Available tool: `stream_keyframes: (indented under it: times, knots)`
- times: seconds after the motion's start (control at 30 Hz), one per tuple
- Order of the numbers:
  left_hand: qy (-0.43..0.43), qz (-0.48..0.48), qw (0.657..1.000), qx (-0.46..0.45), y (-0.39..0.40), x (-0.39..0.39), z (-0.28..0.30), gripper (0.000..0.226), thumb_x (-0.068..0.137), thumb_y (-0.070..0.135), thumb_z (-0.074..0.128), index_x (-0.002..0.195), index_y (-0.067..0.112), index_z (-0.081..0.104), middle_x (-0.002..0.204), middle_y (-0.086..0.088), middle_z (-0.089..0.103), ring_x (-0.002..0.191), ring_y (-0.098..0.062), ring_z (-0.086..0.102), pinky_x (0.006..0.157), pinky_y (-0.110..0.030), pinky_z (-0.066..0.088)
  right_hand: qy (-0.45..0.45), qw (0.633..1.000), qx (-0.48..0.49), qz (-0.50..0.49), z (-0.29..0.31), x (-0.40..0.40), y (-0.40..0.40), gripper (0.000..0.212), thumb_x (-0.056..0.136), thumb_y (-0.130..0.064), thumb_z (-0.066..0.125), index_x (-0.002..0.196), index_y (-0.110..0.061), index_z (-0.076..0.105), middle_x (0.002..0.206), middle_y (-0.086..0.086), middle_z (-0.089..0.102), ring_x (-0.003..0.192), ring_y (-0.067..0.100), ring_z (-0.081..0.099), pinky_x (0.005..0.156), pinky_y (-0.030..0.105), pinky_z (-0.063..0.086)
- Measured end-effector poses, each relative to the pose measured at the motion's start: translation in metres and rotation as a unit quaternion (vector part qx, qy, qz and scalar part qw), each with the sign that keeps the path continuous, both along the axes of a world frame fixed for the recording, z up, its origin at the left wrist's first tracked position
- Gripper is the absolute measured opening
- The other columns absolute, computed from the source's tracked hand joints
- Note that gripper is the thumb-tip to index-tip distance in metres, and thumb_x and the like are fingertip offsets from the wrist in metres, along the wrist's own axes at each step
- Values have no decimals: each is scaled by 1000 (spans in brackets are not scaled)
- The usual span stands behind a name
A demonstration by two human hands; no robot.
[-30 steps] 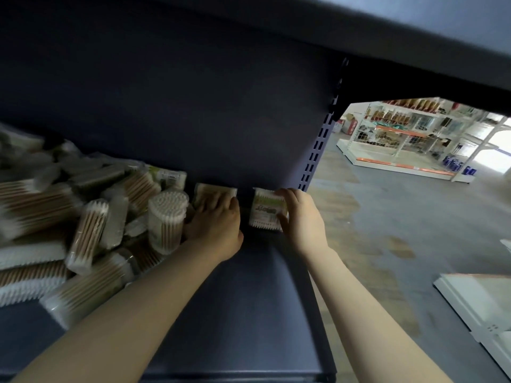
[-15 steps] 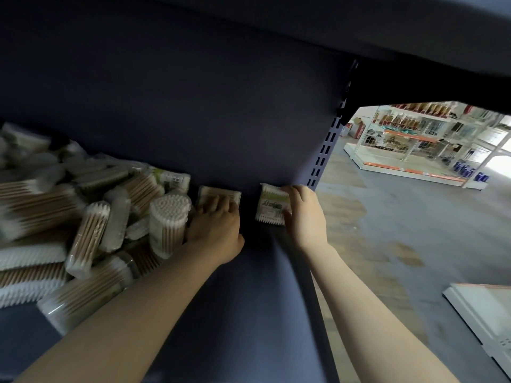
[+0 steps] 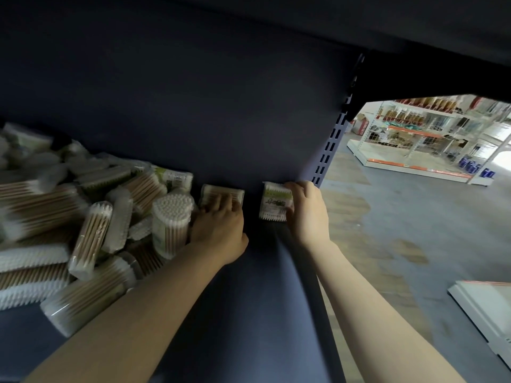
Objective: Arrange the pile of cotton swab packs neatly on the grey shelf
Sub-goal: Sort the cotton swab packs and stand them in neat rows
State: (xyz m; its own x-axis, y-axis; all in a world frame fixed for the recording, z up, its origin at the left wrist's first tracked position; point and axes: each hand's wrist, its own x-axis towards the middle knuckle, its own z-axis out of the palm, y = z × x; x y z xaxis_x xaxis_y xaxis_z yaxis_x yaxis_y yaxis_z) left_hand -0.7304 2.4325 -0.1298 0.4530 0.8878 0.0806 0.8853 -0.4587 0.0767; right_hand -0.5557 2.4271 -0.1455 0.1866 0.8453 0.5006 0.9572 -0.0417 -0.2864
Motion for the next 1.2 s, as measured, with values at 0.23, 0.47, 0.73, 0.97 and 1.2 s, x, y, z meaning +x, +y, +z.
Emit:
stream_keyframes:
  times: [0.23,0.47,0.73,0.97,1.2]
  knots:
    - [-14,-5,1000,10,-6,-2,4,67,88,39,49,141,7,24,147,-10,23,135,-28,22,105,-40,30,-10,1000,24,-3,6,-2,-3,60,70,-2,70,126,-10,51,126,18,45,115,36,43,92,39,38]
    - [-60,-20,996,59,-24,-1,17,53,91,29,45,138,8,31,144,-7,28,130,-27,32,98,-38,36,3,999,49,-7,7,-13,-16,57,72,-1,68,126,-9,51,131,22,42,119,39,41,94,46,39]
    - [-126,-32,988,80,-46,-16,30,29,91,21,41,118,15,52,126,-1,47,106,-24,54,82,-35,47,92,995,44,13,1,-27,-40,40,74,3,52,112,-8,55,98,16,53,92,36,53,73,48,47]
    - [-116,-46,983,134,-66,-40,27,20,85,20,46,99,16,60,104,0,56,94,-24,56,70,-30,44,125,992,7,16,-6,-44,-66,37,78,3,52,113,-9,55,104,13,54,88,35,54,71,44,48]
    - [-155,-89,963,204,-62,-85,41,33,71,27,37,73,12,67,78,-4,61,70,-30,59,56,-33,51,113,993,-16,5,-7,-72,-81,28,77,1,52,103,-6,58,103,15,56,83,37,56,64,35,42]
